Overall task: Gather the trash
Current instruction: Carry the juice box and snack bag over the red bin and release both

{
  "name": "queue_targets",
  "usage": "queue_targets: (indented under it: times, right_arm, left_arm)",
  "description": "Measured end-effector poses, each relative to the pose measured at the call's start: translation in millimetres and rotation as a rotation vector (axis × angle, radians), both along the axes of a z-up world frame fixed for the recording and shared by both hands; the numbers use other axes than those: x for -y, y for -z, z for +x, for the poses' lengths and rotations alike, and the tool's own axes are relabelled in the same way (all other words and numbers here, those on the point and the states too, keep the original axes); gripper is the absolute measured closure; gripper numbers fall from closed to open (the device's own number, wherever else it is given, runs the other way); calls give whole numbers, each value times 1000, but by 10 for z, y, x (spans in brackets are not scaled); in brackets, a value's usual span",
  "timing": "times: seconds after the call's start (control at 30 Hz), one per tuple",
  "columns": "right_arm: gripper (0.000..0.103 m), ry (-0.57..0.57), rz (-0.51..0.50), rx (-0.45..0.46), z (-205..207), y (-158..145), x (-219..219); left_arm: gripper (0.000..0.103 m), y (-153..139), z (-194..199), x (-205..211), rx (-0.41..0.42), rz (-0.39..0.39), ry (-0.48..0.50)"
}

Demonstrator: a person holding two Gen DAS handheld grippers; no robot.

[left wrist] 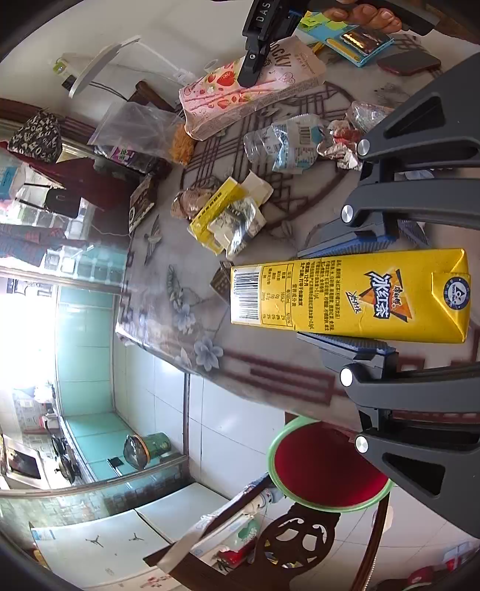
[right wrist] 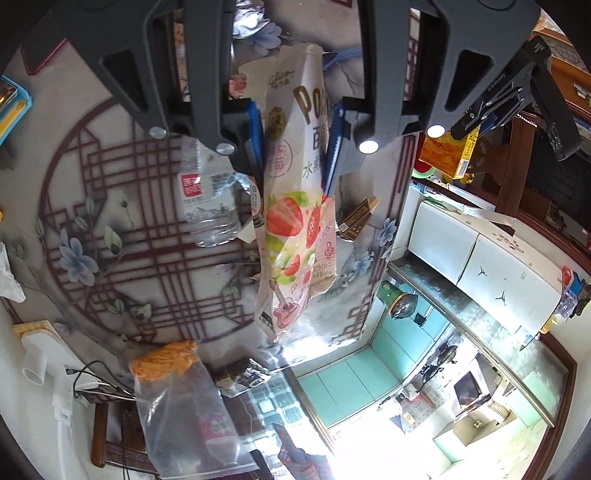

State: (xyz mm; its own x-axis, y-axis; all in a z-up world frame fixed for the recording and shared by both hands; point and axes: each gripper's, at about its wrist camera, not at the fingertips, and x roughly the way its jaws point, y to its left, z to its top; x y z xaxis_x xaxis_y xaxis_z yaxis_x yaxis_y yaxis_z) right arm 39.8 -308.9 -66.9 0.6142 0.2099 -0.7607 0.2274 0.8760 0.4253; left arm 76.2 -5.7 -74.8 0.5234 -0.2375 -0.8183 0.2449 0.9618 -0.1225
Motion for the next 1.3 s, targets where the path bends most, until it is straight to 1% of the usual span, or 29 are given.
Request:
queue_targets:
  times: [0.17, 0.43, 0.77, 0.9, 1.07, 1.23, 1.3]
  right_arm:
    - [74, -15, -12, -9, 52, 5, -270]
    - [74, -13, -15, -37, 104, 52, -744]
    - [74, -18, -6, -54, 192, 103, -1323]
    - [74, -40, 0, -47, 283, 108, -1572]
    - [74, -87, 8, -49, 437, 137, -1932]
    - [74, -154, 11, -54, 593, 153, -2334]
    - [74, -189, 13, -62, 664, 177, -2513]
  left_arm:
    - [69, 39, 48, -274, -6, -14, -16]
    - [69, 138, 181, -721, -26, -35, -12]
    - [69, 198, 378, -1286, -33, -30, -24]
    - [69, 193, 444, -1558, -25, -27, -43]
    - [69, 236, 491, -1960, -33, -21, -92]
    - [69, 335, 528, -2341, -55, -12, -148]
    - [69, 380, 540, -2454, -73, -20, -169]
